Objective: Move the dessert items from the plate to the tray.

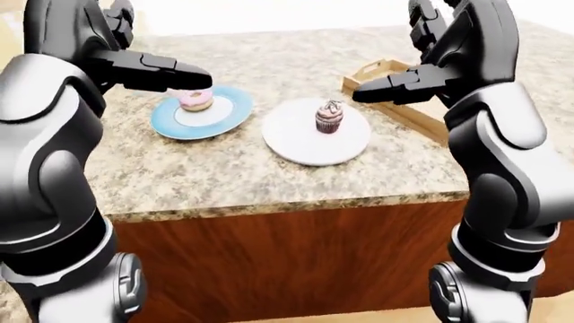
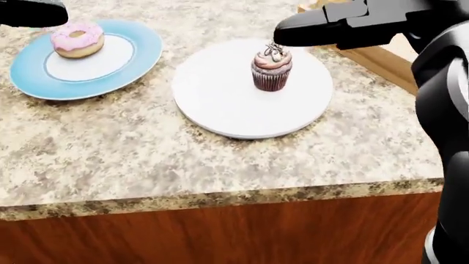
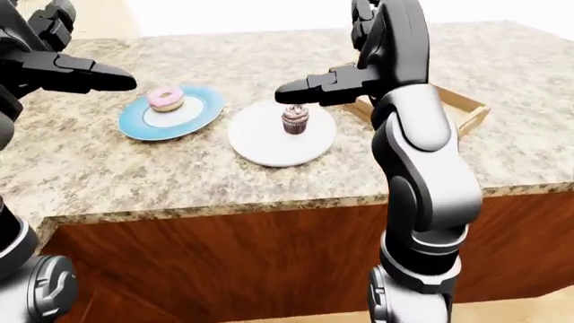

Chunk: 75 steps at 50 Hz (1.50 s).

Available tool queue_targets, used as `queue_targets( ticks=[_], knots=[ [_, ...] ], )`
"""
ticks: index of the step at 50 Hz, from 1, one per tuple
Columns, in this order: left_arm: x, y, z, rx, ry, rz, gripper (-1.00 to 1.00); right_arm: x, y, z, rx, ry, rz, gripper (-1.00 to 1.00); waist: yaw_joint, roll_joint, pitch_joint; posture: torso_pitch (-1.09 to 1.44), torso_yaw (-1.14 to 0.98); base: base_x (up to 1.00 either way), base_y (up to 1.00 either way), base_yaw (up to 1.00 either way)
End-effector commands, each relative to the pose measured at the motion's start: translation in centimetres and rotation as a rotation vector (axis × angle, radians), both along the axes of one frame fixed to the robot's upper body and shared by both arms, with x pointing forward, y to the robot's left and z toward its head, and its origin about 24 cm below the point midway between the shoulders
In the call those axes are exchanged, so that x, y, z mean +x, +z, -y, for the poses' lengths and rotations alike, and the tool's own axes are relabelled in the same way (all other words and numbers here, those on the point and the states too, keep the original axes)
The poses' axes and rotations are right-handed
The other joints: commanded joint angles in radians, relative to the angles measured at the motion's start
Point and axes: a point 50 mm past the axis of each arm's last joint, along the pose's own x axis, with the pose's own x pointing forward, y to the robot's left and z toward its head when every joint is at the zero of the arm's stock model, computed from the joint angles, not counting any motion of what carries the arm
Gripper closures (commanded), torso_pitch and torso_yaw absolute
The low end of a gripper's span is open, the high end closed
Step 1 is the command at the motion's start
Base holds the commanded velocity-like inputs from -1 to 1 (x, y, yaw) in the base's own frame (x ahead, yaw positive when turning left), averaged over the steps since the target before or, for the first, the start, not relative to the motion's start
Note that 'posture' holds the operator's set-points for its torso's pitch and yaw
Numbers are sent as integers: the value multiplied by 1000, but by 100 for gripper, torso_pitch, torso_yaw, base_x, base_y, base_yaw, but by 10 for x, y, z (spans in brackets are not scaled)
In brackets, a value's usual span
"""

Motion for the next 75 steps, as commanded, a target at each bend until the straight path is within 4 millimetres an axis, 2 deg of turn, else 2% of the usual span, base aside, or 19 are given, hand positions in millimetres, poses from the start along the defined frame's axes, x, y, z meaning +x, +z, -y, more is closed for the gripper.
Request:
queue_targets(
  ticks=[1, 3, 6, 7, 9, 12, 17, 19, 23, 24, 28, 29, 31, 33, 34, 37, 43, 62, 75],
  knots=[
    [-13, 22, 2, 19, -8, 133, -100, -9, 15, 3, -10, -30, 99, -100, -12, -3, -25, 0, 0, 0, 0, 66],
    [-14, 23, 3, 21, -9, 135, -100, -8, 15, 5, 10, -43, 95, -100, -7, -22, 11, 0, 0, 0, 0, 0],
    [-14, 23, 3, 25, -9, 134, -100, -9, 16, 6, 11, -50, 99, -100, 4, -84, 9, 0, 0, 0, 0, 0],
    [-15, 23, 3, 28, -11, 138, -100, -9, 16, 7, 2, -60, 100, -100, -5, -41, 12, 0, 0, 0, 0, 0],
    [-16, 22, 3, 25, -15, 142, -100, -10, 16, 6, 8, -49, 99, -100, -20, -33, -22, 0, 0, 0, 7, 0],
    [-16, 23, 4, 26, -15, 141, -100, -9, 13, 6, 10, -47, 99, -100, -27, -69, -35, 0, 0, 3, 48, 0],
    [-15, 25, 9, 34, -24, 141, -100, -13, 11, 11, 13, -54, 99, -100, -34, -60, -20, 0, 0, 8, 48, 0],
    [-15, 25, 9, 36, -23, 141, -100, -12, 10, 11, 3, -61, 96, -100, -33, -43, -12, 0, 0, 7, 24, 0],
    [-15, 24, 7, 33, -20, 140, -100, -12, 12, 9, 18, -55, 107, -100, -63, 59, -11, 0, 0, 0, 0, 0],
    [-15, 24, 7, 32, -21, 140, -100, -13, 13, 8, 22, -46, 110, -100, -43, 29, 15, 0, 0, 0, 0, 0],
    [-15, 25, 7, 30, -22, 140, -100, -13, 12, 8, 10, -45, 104, -100, -31, -49, 2, 0, 0, 0, 0, 0],
    [-15, 25, 7, 32, -23, 139, -100, -14, 12, 8, 3, -40, 110, -100, -34, -33, -23, 0, 0, 15, 24, 0],
    [-14, 25, 8, 33, -27, 139, -100, -13, 11, 9, 12, -44, 105, -100, -31, -46, 10, 0, 0, 20, 29, 0],
    [-14, 24, 8, 37, -25, 137, -100, -14, 11, 10, 13, -51, 112, -100, -26, -59, -8, 0, 0, 20, 29, 0],
    [-15, 25, 7, 34, -24, 139, -100, -15, 13, 11, 29, -53, 118, -100, -27, -63, 26, 0, 0, 0, 0, 0],
    [-15, 23, 8, 35, -24, 136, -100, -14, 8, 11, 20, -57, 103, -100, -40, 15, -8, 0, 0, 0, 0, 0],
    [-15, 22, 9, 38, -29, 133, -100, -14, 5, 12, 22, -59, 92, -100, -29, -40, 3, 0, 0, 0, 0, 0],
    [9, 62, 20, 77, -81, 138, -100, 36, 0, 54, -245, -239, -184, -100, -22, -34, -7, 0, 0, 0, 0, 0],
    [71, 107, 15, 118, -81, 134, -100, 69, -26, 71, -406, -243, -359, -100, -17, -44, -9, 0, 0, 0, 0, 0]
  ],
)
